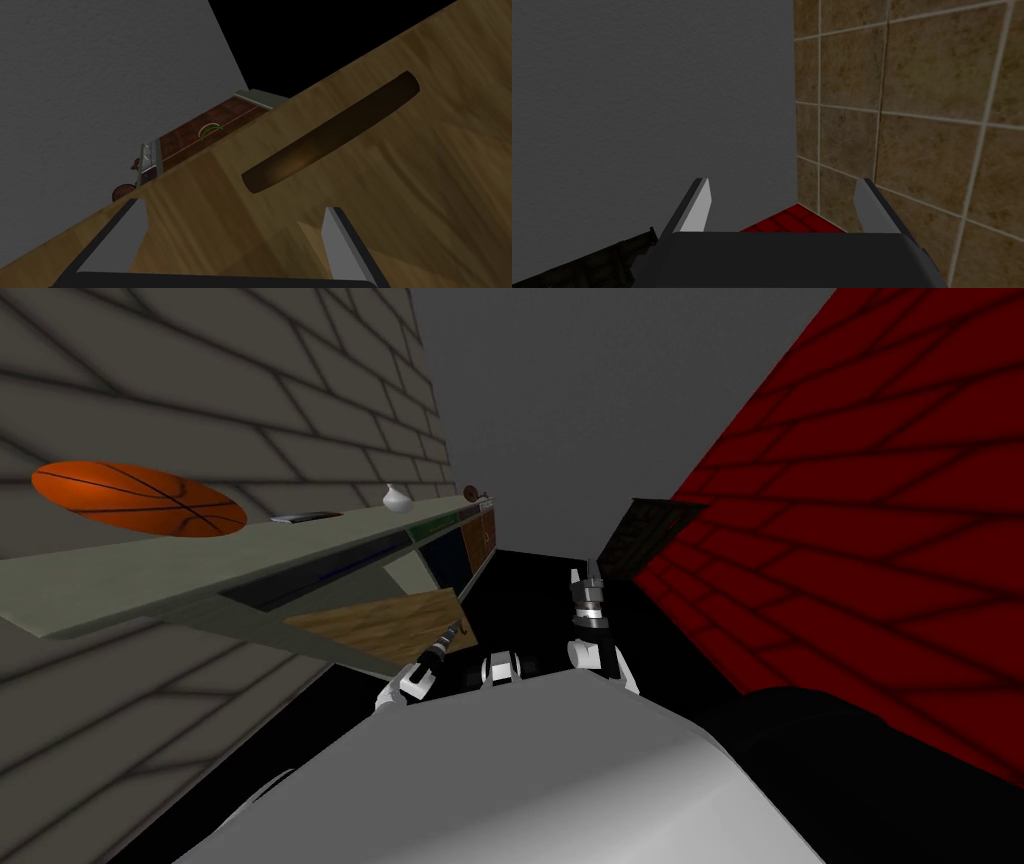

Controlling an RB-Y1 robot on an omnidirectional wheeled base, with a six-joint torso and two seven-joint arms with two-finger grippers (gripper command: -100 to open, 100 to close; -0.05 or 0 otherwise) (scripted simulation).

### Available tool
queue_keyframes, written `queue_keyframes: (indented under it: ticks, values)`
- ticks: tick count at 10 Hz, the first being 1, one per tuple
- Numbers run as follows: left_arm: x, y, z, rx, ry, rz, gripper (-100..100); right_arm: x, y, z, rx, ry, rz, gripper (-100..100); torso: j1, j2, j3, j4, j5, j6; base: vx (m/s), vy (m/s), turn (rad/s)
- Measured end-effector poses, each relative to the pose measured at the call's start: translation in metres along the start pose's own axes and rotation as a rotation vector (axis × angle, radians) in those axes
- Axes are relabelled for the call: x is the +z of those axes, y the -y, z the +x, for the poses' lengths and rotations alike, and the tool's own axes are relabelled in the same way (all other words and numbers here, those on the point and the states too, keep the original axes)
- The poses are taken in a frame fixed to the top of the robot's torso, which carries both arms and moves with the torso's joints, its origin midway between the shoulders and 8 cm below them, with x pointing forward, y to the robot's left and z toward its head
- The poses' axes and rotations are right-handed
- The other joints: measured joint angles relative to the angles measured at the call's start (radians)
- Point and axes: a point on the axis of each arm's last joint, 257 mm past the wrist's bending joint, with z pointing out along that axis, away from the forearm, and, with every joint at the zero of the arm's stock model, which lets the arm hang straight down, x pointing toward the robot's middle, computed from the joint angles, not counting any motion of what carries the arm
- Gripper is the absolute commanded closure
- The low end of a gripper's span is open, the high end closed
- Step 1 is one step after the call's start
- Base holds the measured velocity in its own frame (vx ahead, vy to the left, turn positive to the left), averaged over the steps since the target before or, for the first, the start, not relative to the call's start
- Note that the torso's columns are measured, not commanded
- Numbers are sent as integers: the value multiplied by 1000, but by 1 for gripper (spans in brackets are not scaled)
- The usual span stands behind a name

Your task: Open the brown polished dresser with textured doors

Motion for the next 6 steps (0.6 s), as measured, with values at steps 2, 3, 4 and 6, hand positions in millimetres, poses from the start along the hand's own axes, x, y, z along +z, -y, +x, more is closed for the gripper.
queue_keyframes:
  ticks: [2,3,4,6]
  values:
    - [0,0,-1,-3,1,-2,0,0,0,0,0,0,0,0,2,-5,-3,-1,1,0,-9,-2,1]
    - [0,0,-1,-3,1,-2,0,0,0,0,0,0,0,0,2,-4,-2,-1,1,0,0,0,0]
    - [0,0,-1,-3,1,-2,0,0,0,0,0,0,0,0,1,-2,-1,-1,0,0,0,0,0]
    - [0,0,-1,-3,1,-2,0,0,0,0,0,0,0,0,1,0,0,0,0,0,0,0,0]
